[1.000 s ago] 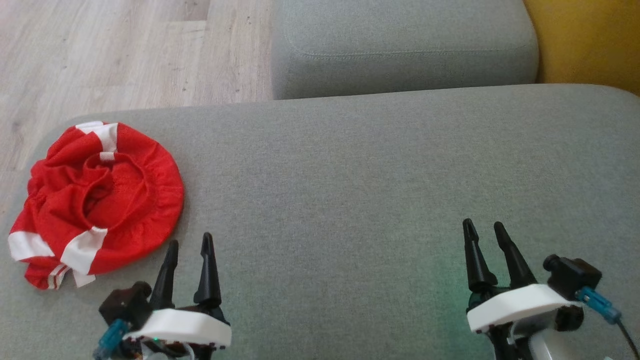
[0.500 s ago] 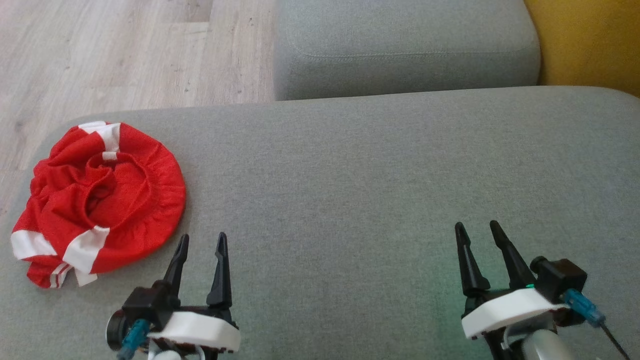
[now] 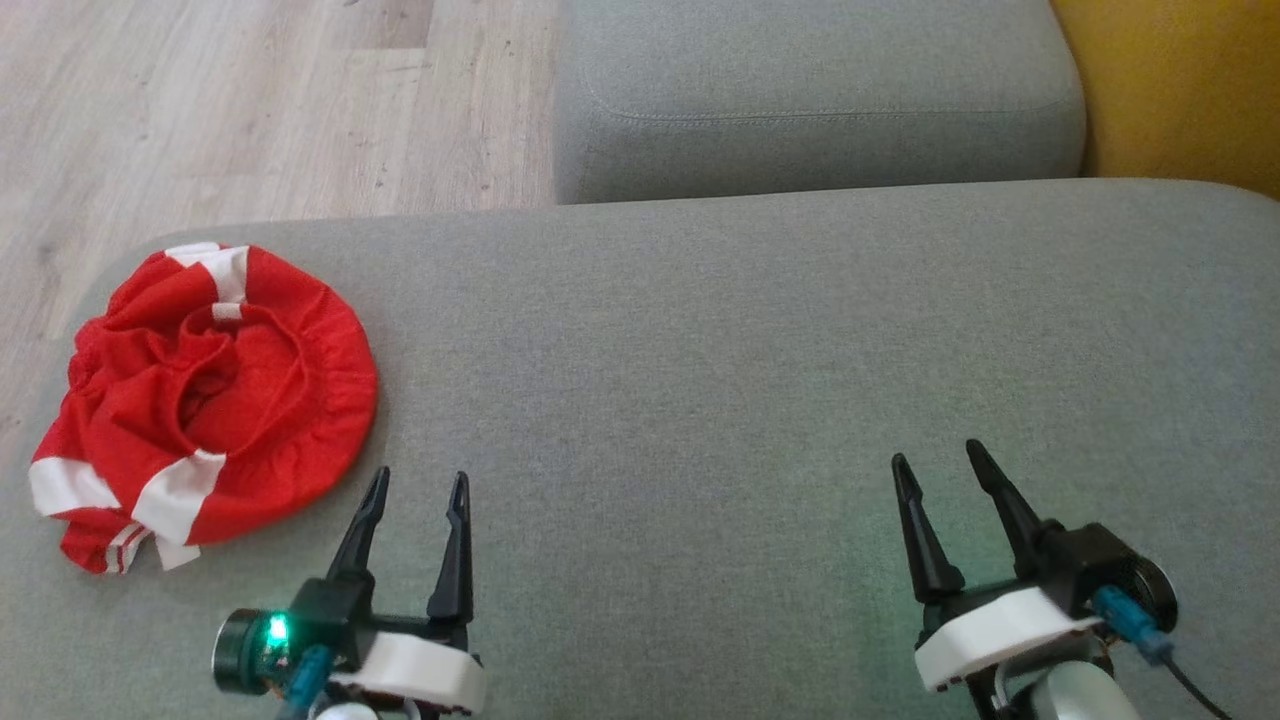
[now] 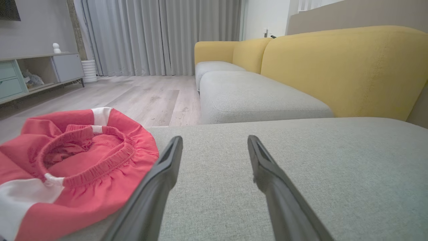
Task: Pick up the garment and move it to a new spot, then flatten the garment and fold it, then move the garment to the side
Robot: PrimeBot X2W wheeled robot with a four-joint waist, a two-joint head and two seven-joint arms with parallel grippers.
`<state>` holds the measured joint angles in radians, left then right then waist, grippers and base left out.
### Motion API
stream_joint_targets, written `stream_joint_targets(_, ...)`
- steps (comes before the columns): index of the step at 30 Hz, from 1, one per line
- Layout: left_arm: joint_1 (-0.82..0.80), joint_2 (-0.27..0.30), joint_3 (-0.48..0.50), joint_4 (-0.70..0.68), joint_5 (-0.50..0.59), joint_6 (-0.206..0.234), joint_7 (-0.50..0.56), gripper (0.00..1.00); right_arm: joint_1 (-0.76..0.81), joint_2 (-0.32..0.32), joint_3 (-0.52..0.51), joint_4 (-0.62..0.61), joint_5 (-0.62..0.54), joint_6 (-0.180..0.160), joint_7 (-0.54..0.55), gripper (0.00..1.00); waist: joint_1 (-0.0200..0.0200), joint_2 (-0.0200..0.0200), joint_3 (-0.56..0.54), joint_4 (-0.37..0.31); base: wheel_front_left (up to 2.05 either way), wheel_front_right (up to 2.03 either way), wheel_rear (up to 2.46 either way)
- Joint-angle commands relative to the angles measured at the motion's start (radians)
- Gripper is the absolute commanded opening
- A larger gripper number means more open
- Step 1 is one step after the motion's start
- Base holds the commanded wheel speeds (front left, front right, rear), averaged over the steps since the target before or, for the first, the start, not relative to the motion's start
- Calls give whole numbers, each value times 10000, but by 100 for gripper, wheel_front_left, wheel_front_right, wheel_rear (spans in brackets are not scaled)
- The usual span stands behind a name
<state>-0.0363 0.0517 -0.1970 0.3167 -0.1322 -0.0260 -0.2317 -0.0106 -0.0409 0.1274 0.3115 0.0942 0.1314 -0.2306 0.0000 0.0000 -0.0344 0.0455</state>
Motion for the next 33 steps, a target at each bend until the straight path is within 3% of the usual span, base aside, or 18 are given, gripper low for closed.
stream_joint_targets(1, -607, 30, 222, -283, 385, 103, -190, 100, -501, -90, 282, -275, -402, -7, -202, 100, 0, 0, -7, 8, 0, 0, 0)
stream_joint_targets(10, -652, 8, 349, -173, 893, 473, -300, 100, -491, -93, 266, -343, -729, -7, -312, 100, 0, 0, -19, 8, 0, 0, 0)
stream_joint_targets(25, -707, -11, 473, -81, 689, 433, -300, 100, -491, -93, 206, -329, -554, -7, -312, 100, 0, 0, 83, 2, 0, 0, 0)
stream_joint_targets(33, -742, -13, 307, -113, 658, 565, -300, 100, -335, -93, 57, -359, -693, -7, -312, 100, 0, 0, 174, 705, 0, 0, 0)
